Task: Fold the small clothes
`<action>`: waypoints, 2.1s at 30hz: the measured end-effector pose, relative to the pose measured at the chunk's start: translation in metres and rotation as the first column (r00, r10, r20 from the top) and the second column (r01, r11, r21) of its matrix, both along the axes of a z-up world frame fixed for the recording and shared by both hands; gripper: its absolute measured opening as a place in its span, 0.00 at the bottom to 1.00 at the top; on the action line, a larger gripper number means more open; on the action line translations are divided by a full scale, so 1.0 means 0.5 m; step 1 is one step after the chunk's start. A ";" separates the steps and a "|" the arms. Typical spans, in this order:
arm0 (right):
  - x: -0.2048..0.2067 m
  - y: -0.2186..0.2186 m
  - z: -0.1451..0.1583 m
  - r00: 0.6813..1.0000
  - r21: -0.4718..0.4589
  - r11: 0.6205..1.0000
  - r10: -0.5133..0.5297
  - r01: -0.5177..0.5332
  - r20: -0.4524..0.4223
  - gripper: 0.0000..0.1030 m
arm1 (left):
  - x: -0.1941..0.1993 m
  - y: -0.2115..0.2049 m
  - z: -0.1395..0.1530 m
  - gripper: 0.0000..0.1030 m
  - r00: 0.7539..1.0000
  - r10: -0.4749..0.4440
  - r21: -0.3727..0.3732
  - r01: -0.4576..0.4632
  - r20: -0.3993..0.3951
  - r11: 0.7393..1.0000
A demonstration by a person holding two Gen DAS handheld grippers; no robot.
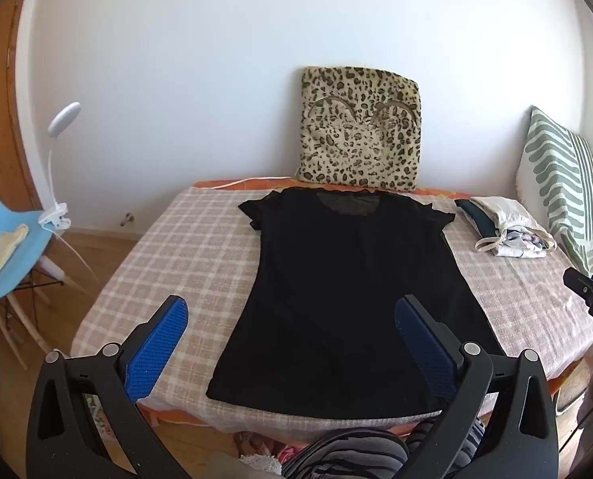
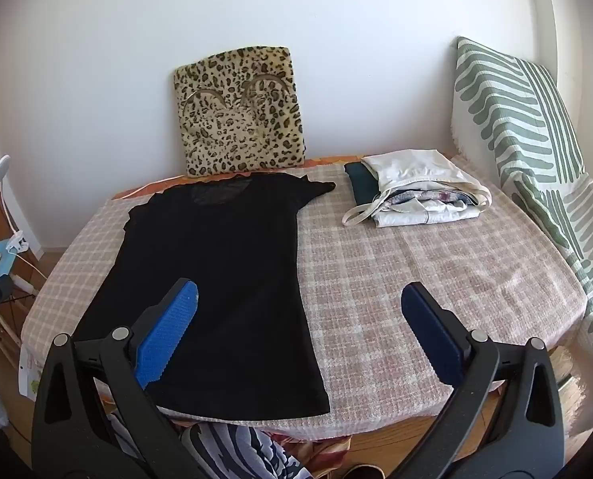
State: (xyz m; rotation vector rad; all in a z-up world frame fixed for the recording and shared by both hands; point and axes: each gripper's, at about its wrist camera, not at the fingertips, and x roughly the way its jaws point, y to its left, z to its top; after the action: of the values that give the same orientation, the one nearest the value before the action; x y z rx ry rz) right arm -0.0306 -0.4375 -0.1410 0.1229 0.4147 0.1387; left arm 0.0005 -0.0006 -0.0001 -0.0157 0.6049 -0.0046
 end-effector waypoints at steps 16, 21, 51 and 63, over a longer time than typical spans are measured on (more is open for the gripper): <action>0.001 0.006 0.005 1.000 -0.016 1.000 -0.007 0.007 0.011 1.00 | 0.013 0.006 0.019 1.00 1.000 0.009 -0.006 -0.009 0.009 1.000; 0.012 0.001 0.039 1.000 -0.010 1.000 -0.006 0.006 0.014 1.00 | 0.027 0.002 0.021 1.00 1.000 0.009 -0.011 -0.009 -0.005 1.000; 0.047 0.009 0.090 0.999 0.010 1.000 -0.006 0.005 0.036 1.00 | 0.090 -0.003 0.027 1.00 0.999 -0.006 -0.009 0.006 -0.049 1.000; 0.049 0.008 0.083 1.000 0.010 1.000 -0.007 0.007 0.023 1.00 | 0.092 -0.004 0.033 1.00 0.999 -0.007 0.000 0.007 -0.044 1.000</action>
State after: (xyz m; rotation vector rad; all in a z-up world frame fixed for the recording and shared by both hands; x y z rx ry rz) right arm -0.0060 -0.4332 -0.0995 0.1323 0.3901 0.1352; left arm 0.0465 -0.0026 0.0164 -0.0137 0.6488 -0.0114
